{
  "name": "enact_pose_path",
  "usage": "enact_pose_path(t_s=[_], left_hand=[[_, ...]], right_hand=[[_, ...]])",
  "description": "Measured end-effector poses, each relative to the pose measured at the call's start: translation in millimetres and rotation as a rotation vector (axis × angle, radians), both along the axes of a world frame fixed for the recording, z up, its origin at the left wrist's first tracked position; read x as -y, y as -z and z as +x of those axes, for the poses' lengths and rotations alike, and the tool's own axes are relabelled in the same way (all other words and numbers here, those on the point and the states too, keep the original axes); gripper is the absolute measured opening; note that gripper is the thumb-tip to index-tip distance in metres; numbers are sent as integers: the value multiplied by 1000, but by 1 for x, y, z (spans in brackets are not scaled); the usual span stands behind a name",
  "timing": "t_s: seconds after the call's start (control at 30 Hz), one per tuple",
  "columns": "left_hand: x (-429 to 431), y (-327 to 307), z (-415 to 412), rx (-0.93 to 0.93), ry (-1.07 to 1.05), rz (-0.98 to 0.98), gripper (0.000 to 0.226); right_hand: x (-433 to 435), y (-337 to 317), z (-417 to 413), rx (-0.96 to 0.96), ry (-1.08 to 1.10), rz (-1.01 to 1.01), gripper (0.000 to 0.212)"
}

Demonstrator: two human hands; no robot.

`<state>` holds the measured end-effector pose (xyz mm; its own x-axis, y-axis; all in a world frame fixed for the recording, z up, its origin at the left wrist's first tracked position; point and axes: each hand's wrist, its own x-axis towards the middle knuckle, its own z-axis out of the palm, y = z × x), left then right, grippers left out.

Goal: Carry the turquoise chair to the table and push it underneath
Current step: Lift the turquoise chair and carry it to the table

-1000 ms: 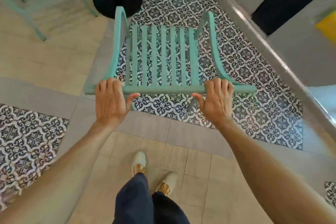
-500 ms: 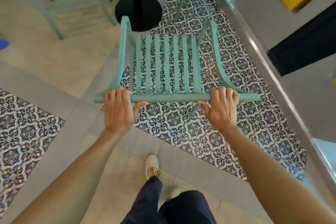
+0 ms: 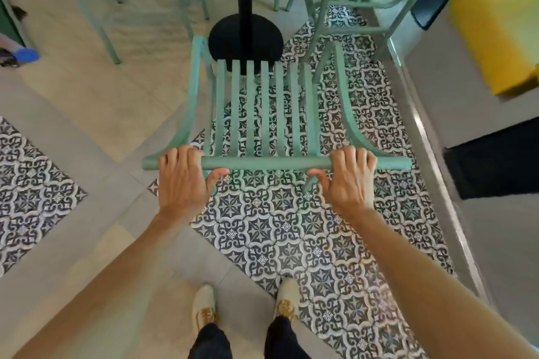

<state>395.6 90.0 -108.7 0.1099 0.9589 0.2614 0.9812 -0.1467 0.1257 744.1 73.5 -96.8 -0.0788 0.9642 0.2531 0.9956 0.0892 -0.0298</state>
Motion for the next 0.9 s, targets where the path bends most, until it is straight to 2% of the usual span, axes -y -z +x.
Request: enact_pose_path(t_s=[0.17, 0.27, 0.53, 0.8, 0.9], left_hand=[[-41, -2, 22, -10, -38, 7, 84], [-70, -3, 28, -23, -69, -14, 85], [-169, -5, 33, -37, -115, 27, 82], [-257, -9, 24, -41, -75, 75, 66], [-281, -9, 22, -47, -85, 56, 72]], right_hand=[[-57, -5, 18, -16, -46, 22, 75], [-94, -5, 25, -6, -87, 72, 69], [-214, -2, 29, 22, -127, 78, 70], [-295, 7, 19, -13, -107, 74, 67], [-319, 7, 18, -9, -104, 73, 68]])
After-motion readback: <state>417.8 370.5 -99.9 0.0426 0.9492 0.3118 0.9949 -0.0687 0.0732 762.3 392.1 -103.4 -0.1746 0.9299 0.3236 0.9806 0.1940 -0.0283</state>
